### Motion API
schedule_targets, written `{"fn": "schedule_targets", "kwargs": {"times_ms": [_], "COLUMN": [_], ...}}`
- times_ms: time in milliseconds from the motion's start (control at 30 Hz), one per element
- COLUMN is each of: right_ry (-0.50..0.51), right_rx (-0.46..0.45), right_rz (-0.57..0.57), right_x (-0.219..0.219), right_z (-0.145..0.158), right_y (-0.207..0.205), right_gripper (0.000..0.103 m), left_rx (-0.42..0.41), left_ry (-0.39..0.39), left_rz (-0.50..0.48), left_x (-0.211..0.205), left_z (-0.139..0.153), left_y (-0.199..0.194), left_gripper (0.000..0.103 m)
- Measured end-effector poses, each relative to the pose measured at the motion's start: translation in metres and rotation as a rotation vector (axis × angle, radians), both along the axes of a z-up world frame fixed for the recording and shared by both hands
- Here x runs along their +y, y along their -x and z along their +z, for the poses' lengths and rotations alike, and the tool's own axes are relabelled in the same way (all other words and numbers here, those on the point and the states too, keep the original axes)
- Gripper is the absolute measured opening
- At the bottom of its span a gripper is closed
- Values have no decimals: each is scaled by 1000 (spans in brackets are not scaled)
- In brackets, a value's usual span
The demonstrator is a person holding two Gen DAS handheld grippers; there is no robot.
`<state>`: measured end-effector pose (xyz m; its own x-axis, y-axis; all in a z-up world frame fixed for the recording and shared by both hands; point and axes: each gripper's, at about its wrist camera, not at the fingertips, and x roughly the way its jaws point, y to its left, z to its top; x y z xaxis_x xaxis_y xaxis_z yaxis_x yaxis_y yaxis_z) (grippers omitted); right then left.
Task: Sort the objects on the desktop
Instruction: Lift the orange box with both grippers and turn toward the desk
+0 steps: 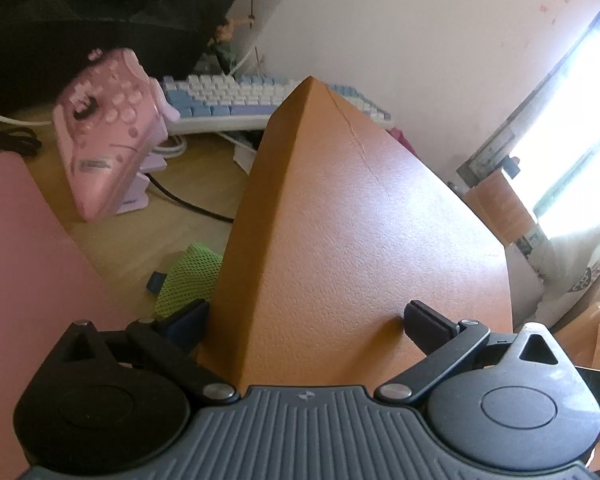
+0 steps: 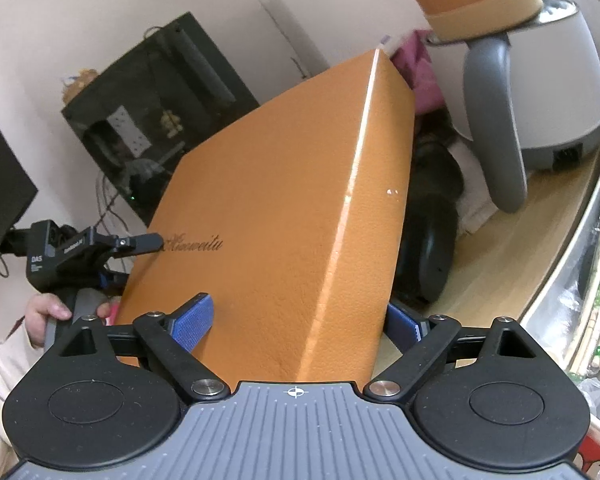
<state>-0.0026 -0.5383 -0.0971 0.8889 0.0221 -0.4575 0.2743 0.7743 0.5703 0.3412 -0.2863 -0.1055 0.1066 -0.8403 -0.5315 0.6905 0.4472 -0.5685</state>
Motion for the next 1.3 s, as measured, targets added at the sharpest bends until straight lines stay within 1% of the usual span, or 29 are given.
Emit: {"fn": "schedule_targets", "kwargs": {"times_ms": [167,400,533,667,800,967,1133,1300], "right_ry": [21,64,88,106,120,125,109,101], "right_rx": [-31,-104,-150,-192,-227,-256,-274,-276], "right_rz": [30,101,174,258,348,465,572,674], "right_x": [11,34,52,76,105,141,181,219], "right_z": [22,64,91,116,138,158,170,179], "right_y": [-2,-11,-21,-33,-44,-53,-58,-60], "right_gripper": [91,91,91,91,91,91,91,91], "left_rx": [-21,-87,-139,-169,-185,-212,-245,-267], "left_ry": [19,61,91,112,126,136,131,120], "left_rz": [43,123,194,291,392,500,608,693], "left_x": [23,76,115,159,207,261,303,344], "left_z": [18,64,94,116,132,146,157,164], "left_y": [13,39,60,83,113,154,191,226], "left_gripper": [103,103,103,103,103,103,103,102]}}
